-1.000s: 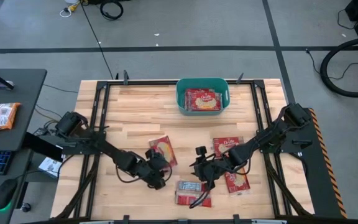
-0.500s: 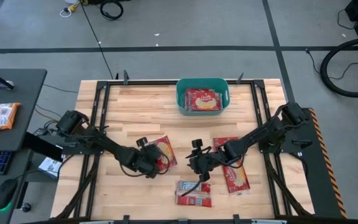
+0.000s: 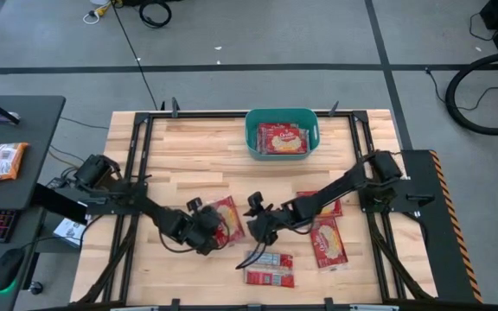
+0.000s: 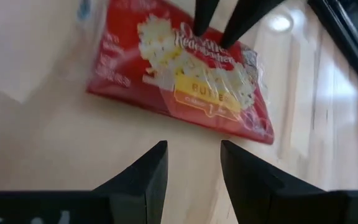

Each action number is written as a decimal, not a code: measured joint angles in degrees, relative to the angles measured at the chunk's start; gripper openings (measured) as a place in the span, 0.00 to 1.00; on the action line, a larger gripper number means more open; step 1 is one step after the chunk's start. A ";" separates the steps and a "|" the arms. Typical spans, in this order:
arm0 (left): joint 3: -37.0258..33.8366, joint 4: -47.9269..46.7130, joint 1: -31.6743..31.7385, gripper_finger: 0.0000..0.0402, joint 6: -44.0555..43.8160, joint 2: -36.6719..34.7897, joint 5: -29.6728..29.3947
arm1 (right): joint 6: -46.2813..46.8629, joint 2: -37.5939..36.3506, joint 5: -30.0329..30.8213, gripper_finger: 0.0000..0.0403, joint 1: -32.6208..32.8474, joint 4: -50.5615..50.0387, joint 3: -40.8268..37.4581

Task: Sort popcorn bags into baskets
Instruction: Put the red popcorn bag into the blue bin

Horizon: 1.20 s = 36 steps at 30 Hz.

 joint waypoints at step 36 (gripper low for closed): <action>-0.37 5.96 -3.03 0.35 0.68 -1.29 -10.06 | -23.17 7.14 -4.18 0.04 -0.47 17.60 2.10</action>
